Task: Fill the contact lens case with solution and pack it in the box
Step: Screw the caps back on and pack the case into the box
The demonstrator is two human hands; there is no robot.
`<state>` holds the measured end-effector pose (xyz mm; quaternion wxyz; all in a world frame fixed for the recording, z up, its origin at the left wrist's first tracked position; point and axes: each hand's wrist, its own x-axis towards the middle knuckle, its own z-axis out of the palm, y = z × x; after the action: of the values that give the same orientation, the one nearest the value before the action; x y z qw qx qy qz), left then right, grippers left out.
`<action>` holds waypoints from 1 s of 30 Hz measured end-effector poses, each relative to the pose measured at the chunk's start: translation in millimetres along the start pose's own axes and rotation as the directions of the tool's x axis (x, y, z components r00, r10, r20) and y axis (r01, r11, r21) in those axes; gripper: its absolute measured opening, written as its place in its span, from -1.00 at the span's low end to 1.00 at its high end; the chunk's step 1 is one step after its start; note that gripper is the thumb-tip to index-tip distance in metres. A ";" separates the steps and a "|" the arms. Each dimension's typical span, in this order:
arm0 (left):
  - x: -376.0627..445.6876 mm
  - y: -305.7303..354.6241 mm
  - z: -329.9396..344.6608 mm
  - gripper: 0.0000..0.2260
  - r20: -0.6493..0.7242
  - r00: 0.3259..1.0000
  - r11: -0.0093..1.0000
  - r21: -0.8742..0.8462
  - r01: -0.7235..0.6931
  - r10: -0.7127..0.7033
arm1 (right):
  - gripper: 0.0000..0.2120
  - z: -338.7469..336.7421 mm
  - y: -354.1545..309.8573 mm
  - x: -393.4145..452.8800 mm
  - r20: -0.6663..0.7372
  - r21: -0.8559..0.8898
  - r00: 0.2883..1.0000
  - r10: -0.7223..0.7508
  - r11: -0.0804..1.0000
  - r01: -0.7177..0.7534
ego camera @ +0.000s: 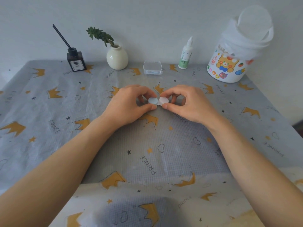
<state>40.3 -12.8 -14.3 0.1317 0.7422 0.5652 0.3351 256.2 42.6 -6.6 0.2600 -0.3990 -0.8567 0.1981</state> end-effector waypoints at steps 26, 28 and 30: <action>-0.7 0.4 3.3 -0.81 -0.033 0.999 0.999 -0.028 0.016 -0.017 | -0.55 -1.0 3.0 -1.5 0.005 -0.027 0.999 -0.042 0.999 0.042; -0.7 0.3 3.2 -0.82 -0.036 0.999 0.999 -0.031 0.011 -0.013 | -0.57 -0.3 3.8 -2.4 0.005 -0.028 0.999 -0.042 0.999 0.042; -0.6 0.1 3.3 -0.83 -0.040 0.999 0.999 -0.035 0.007 -0.008 | -0.59 1.5 3.8 -2.2 -0.011 -0.030 0.999 -0.035 0.999 0.035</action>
<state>42.5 -12.8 -16.8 0.1346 0.7307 0.5646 0.3594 258.8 43.0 -10.5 0.2623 -0.3890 -0.8649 0.1785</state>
